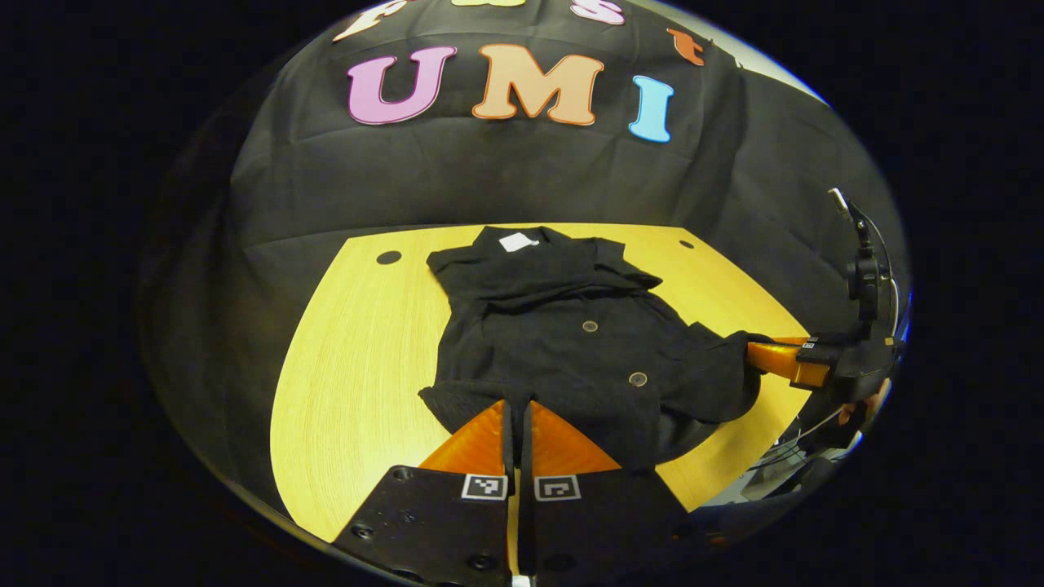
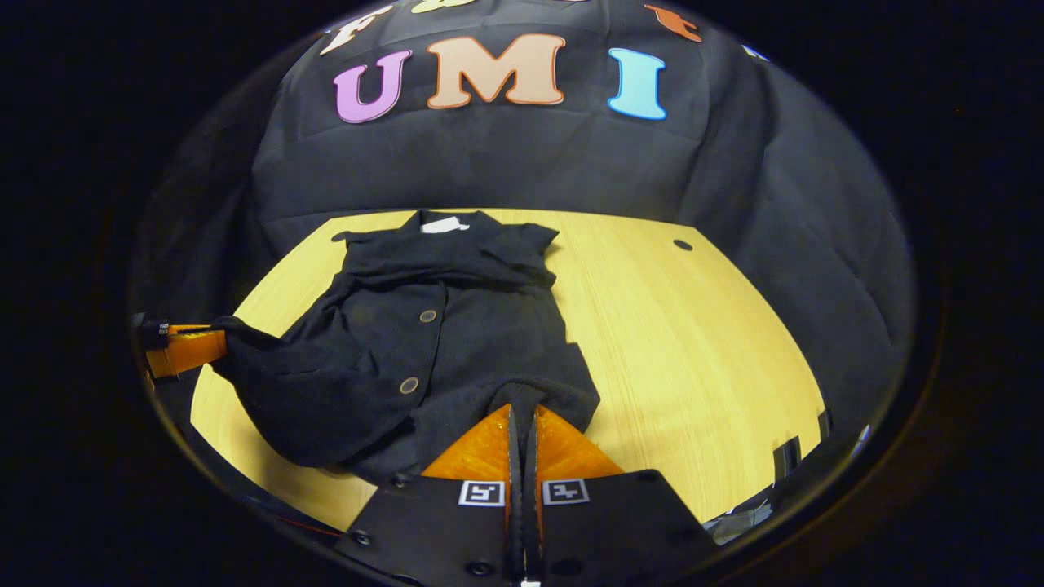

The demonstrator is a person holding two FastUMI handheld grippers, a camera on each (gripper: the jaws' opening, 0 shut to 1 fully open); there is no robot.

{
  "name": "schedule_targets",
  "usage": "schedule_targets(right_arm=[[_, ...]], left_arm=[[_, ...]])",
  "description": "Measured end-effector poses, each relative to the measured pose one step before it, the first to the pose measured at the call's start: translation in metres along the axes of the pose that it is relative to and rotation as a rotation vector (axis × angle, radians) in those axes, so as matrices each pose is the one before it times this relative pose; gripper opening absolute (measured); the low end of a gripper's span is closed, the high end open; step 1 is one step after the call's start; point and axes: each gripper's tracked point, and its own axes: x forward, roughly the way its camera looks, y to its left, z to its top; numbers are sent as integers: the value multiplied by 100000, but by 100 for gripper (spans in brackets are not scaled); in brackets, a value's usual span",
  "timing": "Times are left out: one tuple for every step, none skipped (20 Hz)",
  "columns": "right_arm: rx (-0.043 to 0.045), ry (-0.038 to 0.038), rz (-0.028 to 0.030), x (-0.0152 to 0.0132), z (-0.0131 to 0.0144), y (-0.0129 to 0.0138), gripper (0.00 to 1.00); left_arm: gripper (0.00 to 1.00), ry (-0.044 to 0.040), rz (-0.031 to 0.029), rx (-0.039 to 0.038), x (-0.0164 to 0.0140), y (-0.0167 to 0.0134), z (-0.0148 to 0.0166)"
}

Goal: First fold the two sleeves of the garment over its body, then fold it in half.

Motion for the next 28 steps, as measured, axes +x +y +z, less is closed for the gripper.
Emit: schedule_targets(right_arm=[[13,-935,-176,-31,405,-100,3],[-190,-1053,-17,-20,472,-61,3],[-356,-536,-199,48,303,-139,3],[-312,-35,27,76,141,-89,2],[-243,-223,89,-53,149,-73,3],[-112,-465,241,-72,299,-25,3],[122,-193,684,0,205,54,3],[106,-165,837,-33,268,55,2],[-124,-306,584,-28,344,-80,2],[-124,-828,465,-72,599,-168,2],[197,-873,751,48,659,-121,3],[289,-1178,779,113,779,-86,3],[190,-1136,911,164,834,-166,2],[61,-1158,1092,228,828,-110,2],[-385,-796,700,333,684,-260,2],[-578,-152,559,355,626,-300,3],[-441,-674,783,-764,613,-619,3],[163,-977,669,335,738,-155,3],[192,-519,619,1425,381,323,1],[106,-569,323,350,509,-202,3],[-309,-633,35,362,455,-232,3],[-669,-462,253,275,443,-197,3],[-1072,-490,350,253,514,-128,2],[-1182,-813,525,486,628,-127,2],[-897,-765,696,480,726,-76,0],[-575,-441,760,450,654,-60,2],[-443,-771,673,464,922,-146,2],[-301,-1360,739,514,1066,-117,2]], left_arm=[[0,-601,-207,425,125,-5,483],[0,-825,-170,803,16,-79,520],[0,-1306,125,1309,14,-56,495],[0,-1029,319,1414,-6,-51,556],[0,-1446,192,1249,-23,-158,651],[0,-769,29,1151,73,-210,493],[0,-16,140,1200,89,-210,40],[0,11,674,571,-105,-58,303],[0,-349,565,-239,-55,-8,406],[0,-210,306,-745,-238,93,1176],[0,-94,359,-1039,-1,-159,341],[0,-795,624,-1323,84,-16,559],[0,-1049,568,-1821,132,49,609],[0,-1816,475,-1999,174,17,761],[0,-1126,767,-1589,377,63,576],[0,-628,1572,-870,317,310,403],[0,-157,1882,-424,266,366,227],[0,-271,1593,-140,267,362,339],[0,-274,1553,-143,277,274,260],[0,-505,1313,-422,446,275,321],[0,-818,1008,-429,414,209,406],[0,-251,1438,-218,535,231,343],[0,-430,1014,-223,553,154,253],[0,-848,679,-831,567,87,555],[0,-425,349,-1063,532,-46,435],[0,-1060,494,-805,570,76,688],[0,-1058,982,-284,527,136,725],[0,-960,1248,367,672,246,776]])
